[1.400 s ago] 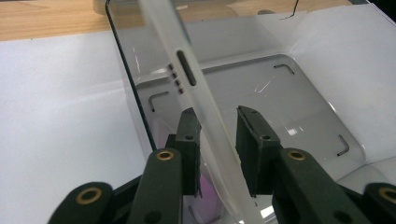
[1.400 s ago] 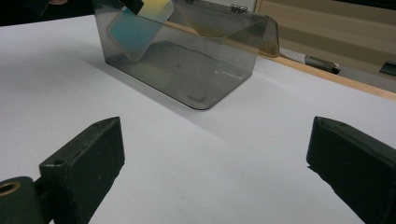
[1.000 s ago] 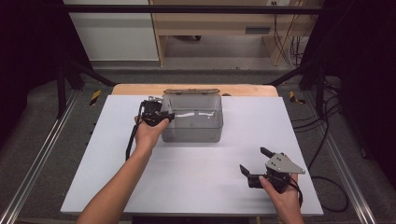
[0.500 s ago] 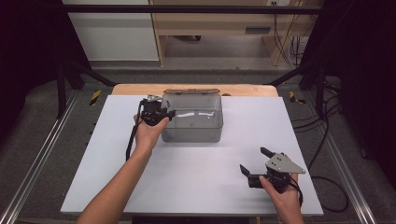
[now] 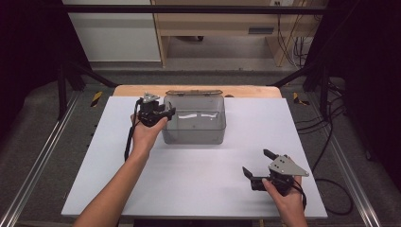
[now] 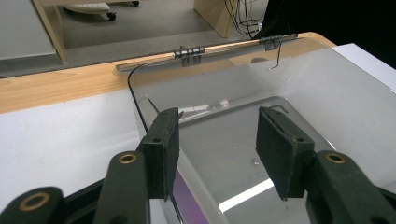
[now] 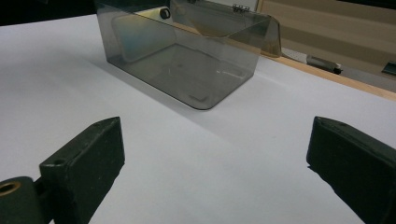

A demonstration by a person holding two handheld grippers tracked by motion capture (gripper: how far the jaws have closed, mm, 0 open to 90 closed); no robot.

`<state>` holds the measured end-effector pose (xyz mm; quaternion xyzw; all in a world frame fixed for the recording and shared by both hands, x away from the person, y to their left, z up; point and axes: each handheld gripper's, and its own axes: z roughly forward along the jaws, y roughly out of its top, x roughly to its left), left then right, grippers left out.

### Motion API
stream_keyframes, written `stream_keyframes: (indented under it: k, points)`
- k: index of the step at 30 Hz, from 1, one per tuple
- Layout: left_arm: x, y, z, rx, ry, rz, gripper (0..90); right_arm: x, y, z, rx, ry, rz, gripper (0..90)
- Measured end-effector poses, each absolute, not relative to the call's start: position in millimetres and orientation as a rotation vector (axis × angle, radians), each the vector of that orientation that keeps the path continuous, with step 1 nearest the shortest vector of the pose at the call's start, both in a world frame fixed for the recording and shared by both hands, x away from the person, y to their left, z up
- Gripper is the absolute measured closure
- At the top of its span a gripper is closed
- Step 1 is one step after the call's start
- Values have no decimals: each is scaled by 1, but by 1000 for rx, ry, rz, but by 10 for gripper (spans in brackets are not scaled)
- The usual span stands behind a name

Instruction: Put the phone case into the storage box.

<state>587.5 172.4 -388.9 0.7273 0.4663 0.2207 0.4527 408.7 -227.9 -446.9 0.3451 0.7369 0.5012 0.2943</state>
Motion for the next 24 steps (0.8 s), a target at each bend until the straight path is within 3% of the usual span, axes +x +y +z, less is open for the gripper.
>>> stream_keyframes:
  k: [10,24]
  points:
    - [586,175,-386,1776,1119,557,425,409,-229,-446,918,1958,1334,49]
    - [584,172,-384,1739,1112,566,182,408,-229,-446,917,1959,1334,49]
